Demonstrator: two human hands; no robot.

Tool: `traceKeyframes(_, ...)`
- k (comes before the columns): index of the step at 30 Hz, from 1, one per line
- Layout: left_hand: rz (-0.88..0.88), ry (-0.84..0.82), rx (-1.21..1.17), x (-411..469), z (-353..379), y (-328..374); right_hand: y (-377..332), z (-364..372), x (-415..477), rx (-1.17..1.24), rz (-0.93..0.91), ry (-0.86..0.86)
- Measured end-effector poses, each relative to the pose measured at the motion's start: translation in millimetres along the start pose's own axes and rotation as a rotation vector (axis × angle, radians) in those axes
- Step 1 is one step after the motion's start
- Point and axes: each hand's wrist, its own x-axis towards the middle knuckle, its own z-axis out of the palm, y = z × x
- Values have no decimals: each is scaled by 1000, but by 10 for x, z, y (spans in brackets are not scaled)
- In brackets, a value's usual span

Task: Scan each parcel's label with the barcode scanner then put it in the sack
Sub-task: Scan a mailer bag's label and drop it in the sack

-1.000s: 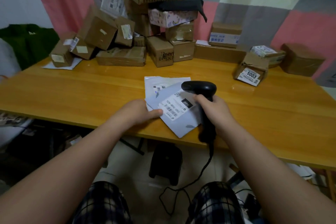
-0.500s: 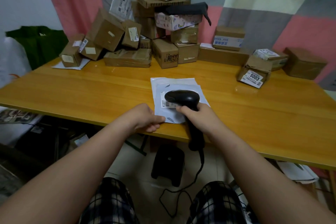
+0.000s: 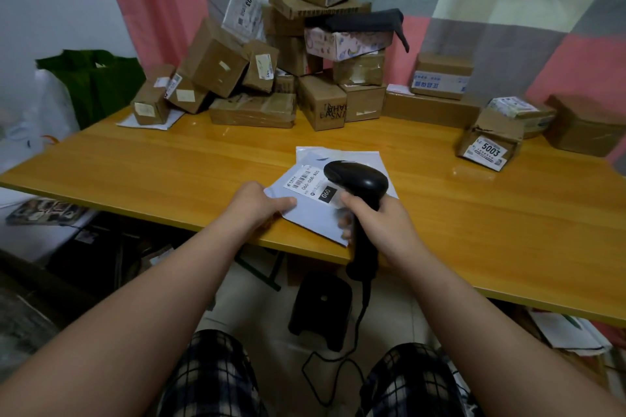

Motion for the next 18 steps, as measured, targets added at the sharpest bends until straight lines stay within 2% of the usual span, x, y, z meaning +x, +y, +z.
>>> traceKeyframes(4,108,147,108,74,24,38,43,0,27,-187,-107,18)
traceKeyframes(8,334,252,23,98,-132,109,-24,-23,32,-310,-173,61)
traceKeyframes(13,584,346,-45,105,-412,295,-150,-3,21,-225,-267,103)
traceKeyframes(18,626,397,-11,152,-519,330,-209,25,18,-137,-284,143)
